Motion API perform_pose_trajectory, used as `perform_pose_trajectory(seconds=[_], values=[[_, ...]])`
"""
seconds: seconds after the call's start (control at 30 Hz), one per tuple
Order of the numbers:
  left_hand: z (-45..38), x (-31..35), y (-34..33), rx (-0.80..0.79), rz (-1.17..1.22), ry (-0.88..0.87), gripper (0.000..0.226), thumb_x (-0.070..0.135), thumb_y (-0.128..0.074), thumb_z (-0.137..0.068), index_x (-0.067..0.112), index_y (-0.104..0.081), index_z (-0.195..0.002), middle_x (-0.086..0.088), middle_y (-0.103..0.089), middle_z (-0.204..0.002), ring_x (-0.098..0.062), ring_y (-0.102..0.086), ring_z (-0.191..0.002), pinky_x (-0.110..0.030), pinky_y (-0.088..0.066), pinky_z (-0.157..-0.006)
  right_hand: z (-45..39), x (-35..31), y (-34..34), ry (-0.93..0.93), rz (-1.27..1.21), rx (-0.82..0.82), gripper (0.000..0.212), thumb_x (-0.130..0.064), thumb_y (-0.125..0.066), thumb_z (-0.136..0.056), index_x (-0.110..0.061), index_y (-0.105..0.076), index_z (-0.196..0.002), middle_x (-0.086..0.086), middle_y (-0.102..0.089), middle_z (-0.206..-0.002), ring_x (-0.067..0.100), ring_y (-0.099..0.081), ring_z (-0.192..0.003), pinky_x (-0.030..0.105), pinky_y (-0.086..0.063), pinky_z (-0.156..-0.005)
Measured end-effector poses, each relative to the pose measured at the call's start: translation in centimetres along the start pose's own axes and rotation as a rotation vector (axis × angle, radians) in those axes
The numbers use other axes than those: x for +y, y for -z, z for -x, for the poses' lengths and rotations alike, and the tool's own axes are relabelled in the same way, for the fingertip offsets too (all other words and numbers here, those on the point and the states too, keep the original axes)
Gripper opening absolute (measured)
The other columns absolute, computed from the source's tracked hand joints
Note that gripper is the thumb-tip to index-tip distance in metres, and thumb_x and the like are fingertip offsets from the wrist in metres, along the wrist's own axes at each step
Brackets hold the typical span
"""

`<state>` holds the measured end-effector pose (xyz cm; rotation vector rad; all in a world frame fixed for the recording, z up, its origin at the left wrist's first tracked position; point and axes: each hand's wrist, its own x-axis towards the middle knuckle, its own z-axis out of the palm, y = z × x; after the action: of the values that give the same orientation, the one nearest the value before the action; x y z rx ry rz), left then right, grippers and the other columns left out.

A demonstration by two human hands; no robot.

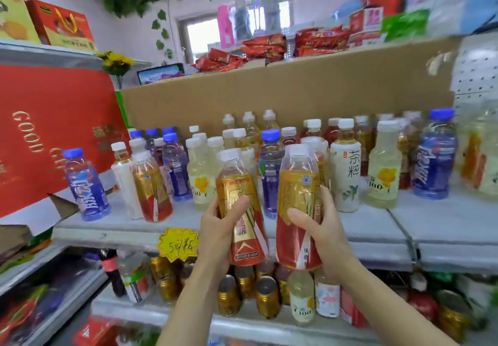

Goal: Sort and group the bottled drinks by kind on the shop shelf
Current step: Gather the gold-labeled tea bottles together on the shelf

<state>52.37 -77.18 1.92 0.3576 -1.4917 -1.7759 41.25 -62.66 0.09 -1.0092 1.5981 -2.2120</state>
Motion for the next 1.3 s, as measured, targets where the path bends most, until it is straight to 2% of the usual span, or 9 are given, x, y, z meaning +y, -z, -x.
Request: perform_pose_trajectory(seconds=[0.1,0.3,0.4,0.6,0.7,0.87,1.07,1.13,1.3], values=[[-0.9,-0.3,-1.8,-0.055,0.004,0.000,0.061,0.039,-0.089,-0.062,0.019,-0.065,-0.115,-0.010,-0.077,-0.094,-0.025,-0.074,-0.075,-0.035,-0.058,-0.063,0.0,-0.3,1.4,0.006,0.014,0.055,0.084,-0.051,-0.079,-0.056,-0.031,-0.046,-0.130,-0.002,-0.069,-0.111,0.014,-0.071,-0.097,0.031,-0.059,-0.074],[-1.0,-1.8,-5.0,-0.105,0.030,0.029,0.056,0.034,-0.091,-0.067,0.017,-0.065,-0.113,-0.013,-0.077,-0.095,-0.028,-0.075,-0.077,-0.035,-0.060,-0.063,0.2,-0.3,4.2,0.028,0.045,0.089,0.080,-0.048,-0.080,-0.059,-0.029,-0.048,-0.130,0.001,-0.069,-0.113,0.019,-0.071,-0.101,0.038,-0.060,-0.079],[-0.8,-2.2,-6.6,-0.111,0.027,0.013,0.046,0.031,-0.078,-0.069,0.020,-0.065,-0.111,-0.010,-0.077,-0.094,-0.028,-0.075,-0.078,-0.035,-0.060,-0.063,-0.1,-0.1,5.8,0.031,0.061,0.072,0.079,-0.048,-0.082,-0.060,-0.032,-0.048,-0.129,0.003,-0.069,-0.115,0.021,-0.070,-0.103,0.041,-0.059,-0.082],[-0.7,-2.6,-9.1,-0.087,0.033,-0.024,0.048,0.033,-0.086,-0.071,0.016,-0.064,-0.111,-0.010,-0.077,-0.090,-0.027,-0.075,-0.075,-0.034,-0.060,-0.061,-1.0,-0.5,8.6,0.065,0.112,0.058,0.080,-0.047,-0.081,-0.059,-0.037,-0.044,-0.130,-0.010,-0.070,-0.109,0.014,-0.071,-0.099,0.027,-0.059,-0.074],[-0.6,-3.3,-10.6,-0.070,0.030,-0.053,0.064,0.048,-0.083,-0.057,0.017,-0.065,-0.110,-0.009,-0.077,-0.090,-0.026,-0.075,-0.074,-0.030,-0.058,-0.060,-1.0,-0.8,10.2,0.066,0.153,0.073,0.067,-0.039,-0.080,-0.064,-0.042,-0.045,-0.120,-0.014,-0.070,-0.103,0.007,-0.071,-0.093,0.018,-0.056,-0.070],[-0.4,-4.8,-13.6,-0.111,0.035,-0.103,0.062,0.054,-0.077,-0.054,0.023,-0.066,-0.107,-0.005,-0.077,-0.091,-0.022,-0.076,-0.077,-0.027,-0.058,-0.061,-0.8,-1.0,13.1,0.090,0.239,0.151,0.094,-0.060,-0.076,-0.056,-0.032,-0.039,-0.138,-0.011,-0.067,-0.115,0.005,-0.067,-0.103,0.032,-0.058,-0.086],[-0.7,-5.2,-17.5,-0.240,0.033,-0.082,0.053,0.043,-0.079,-0.064,0.023,-0.063,-0.111,-0.003,-0.077,-0.094,-0.023,-0.076,-0.082,-0.026,-0.058,-0.063,0.3,-1.8,16.2,0.128,0.237,0.286,0.088,-0.054,-0.079,-0.057,-0.032,-0.042,-0.133,-0.011,-0.068,-0.112,0.011,-0.068,-0.104,0.040,-0.057,-0.089],[-0.6,-5.5,-18.8,-0.280,0.047,-0.068,0.045,0.039,-0.074,-0.068,0.024,-0.063,-0.109,-0.001,-0.077,-0.093,-0.023,-0.076,-0.081,-0.026,-0.058,-0.062,0.9,-2.3,17.3,0.142,0.252,0.323,0.086,-0.053,-0.079,-0.057,-0.034,-0.043,-0.132,-0.010,-0.068,-0.113,0.011,-0.068,-0.104,0.038,-0.058,-0.086],[0.1,-6.0,-22.1,-0.362,0.080,-0.056,0.051,0.037,-0.089,-0.070,0.021,-0.065,-0.112,-0.004,-0.077,-0.094,-0.027,-0.075,-0.083,-0.029,-0.059,-0.064,2.4,-4.0,19.5,0.189,0.326,0.426,0.083,-0.056,-0.077,-0.057,-0.033,-0.044,-0.130,-0.018,-0.067,-0.110,0.005,-0.068,-0.101,0.028,-0.058,-0.081]])
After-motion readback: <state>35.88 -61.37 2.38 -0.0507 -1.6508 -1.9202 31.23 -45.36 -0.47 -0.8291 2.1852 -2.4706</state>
